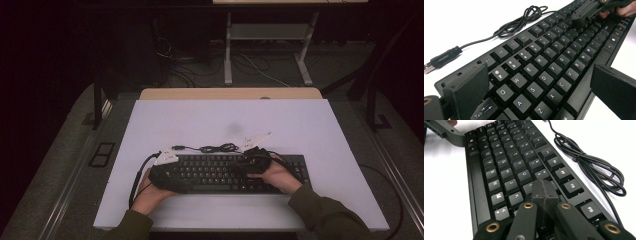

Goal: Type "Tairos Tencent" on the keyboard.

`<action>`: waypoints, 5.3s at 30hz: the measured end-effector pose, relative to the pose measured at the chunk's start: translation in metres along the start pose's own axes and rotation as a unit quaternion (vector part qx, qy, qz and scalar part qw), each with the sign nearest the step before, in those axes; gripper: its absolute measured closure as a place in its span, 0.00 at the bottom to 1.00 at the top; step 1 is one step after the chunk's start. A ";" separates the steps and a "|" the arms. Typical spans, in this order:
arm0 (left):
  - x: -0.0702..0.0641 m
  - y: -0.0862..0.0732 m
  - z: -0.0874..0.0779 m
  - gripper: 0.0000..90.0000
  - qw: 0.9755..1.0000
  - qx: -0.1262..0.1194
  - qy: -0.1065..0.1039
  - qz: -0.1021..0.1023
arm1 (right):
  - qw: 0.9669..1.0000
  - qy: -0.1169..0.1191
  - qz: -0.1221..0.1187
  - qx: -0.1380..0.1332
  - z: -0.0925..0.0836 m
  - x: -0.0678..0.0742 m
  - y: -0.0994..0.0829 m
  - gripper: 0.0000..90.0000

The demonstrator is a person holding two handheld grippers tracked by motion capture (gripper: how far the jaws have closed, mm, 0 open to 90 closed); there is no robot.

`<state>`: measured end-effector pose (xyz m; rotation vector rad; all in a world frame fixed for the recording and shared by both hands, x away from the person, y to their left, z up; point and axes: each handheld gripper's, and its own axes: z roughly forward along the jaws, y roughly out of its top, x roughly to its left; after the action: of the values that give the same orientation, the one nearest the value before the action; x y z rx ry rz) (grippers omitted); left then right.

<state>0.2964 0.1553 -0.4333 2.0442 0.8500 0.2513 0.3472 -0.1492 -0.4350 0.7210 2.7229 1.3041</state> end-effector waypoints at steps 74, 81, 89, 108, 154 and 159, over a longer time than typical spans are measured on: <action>0.007 -0.001 0.001 0.98 0.999 0.033 -0.007 0.004 | 0.998 -0.020 0.030 -0.050 -0.006 -0.005 0.000 0.31; 0.006 -0.002 0.003 0.98 0.999 0.037 -0.012 0.003 | 0.998 -0.022 0.029 -0.050 -0.006 -0.005 0.000 0.31; 0.005 -0.002 0.003 0.98 0.999 0.035 -0.010 0.006 | 0.998 -0.022 0.031 -0.050 -0.007 -0.005 0.000 0.31; 0.005 0.001 -0.003 0.76 1.000 0.011 -0.020 0.001 | 0.998 -0.027 0.037 -0.049 -0.010 -0.006 0.000 0.31; -0.022 0.011 0.016 0.98 0.986 0.055 -0.134 0.079 | 0.996 -0.051 0.053 -0.056 -0.025 -0.009 -0.011 0.32; -0.023 0.009 0.019 0.98 0.985 0.066 -0.133 0.085 | 0.996 -0.051 0.052 -0.055 -0.025 -0.009 -0.011 0.32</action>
<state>0.2925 0.1243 -0.4341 2.2157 0.5402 0.0127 0.3454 -0.1767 -0.4283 0.9039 2.5421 1.3853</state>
